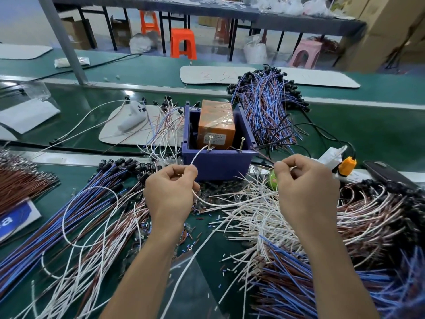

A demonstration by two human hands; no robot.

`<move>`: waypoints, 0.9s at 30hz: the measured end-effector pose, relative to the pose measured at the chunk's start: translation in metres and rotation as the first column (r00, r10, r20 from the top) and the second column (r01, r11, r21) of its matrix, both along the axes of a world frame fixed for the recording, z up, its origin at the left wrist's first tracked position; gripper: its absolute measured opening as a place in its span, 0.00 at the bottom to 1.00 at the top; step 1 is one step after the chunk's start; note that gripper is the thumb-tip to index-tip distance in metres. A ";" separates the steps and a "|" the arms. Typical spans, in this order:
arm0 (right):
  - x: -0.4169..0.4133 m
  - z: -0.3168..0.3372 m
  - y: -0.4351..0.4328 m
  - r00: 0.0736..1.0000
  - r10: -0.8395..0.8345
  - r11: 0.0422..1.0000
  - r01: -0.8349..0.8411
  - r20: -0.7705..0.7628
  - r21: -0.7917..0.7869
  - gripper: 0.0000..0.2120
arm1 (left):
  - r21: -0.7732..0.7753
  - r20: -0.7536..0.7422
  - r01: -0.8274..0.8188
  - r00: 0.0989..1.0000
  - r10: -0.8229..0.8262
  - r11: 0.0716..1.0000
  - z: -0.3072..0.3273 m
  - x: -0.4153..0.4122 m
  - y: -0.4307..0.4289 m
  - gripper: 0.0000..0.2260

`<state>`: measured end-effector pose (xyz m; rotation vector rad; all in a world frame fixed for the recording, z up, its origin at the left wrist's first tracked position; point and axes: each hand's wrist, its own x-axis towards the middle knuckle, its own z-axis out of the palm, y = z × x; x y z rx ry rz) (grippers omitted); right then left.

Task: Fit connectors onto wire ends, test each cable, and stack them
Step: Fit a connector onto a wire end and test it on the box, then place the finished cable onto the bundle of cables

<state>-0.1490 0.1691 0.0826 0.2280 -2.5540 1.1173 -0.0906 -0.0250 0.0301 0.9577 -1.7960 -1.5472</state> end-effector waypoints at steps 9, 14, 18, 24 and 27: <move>0.035 0.015 0.049 0.956 0.280 0.893 -0.294 0.091 0.340 0.10 | -0.651 0.493 0.234 0.854 0.168 0.722 0.013 0.034 0.005 0.16; 0.052 -0.001 0.052 0.941 0.337 0.765 -0.265 -0.014 0.587 0.08 | -0.677 0.256 0.354 0.935 -0.245 0.645 0.039 0.052 0.035 0.14; 0.061 -0.007 0.053 0.923 0.384 0.766 -0.299 -0.032 0.569 0.04 | -0.623 0.450 0.694 0.695 -0.561 0.360 0.041 0.044 0.081 0.25; 0.053 -0.001 0.086 0.867 0.492 0.706 -0.341 -0.083 0.620 0.07 | -0.188 0.288 0.943 0.320 -0.903 0.274 0.025 0.016 0.098 0.18; 0.041 -0.001 0.107 0.827 0.545 0.630 -0.293 -0.140 0.719 0.08 | -0.144 0.202 0.955 0.286 -0.937 0.261 0.020 0.001 0.108 0.12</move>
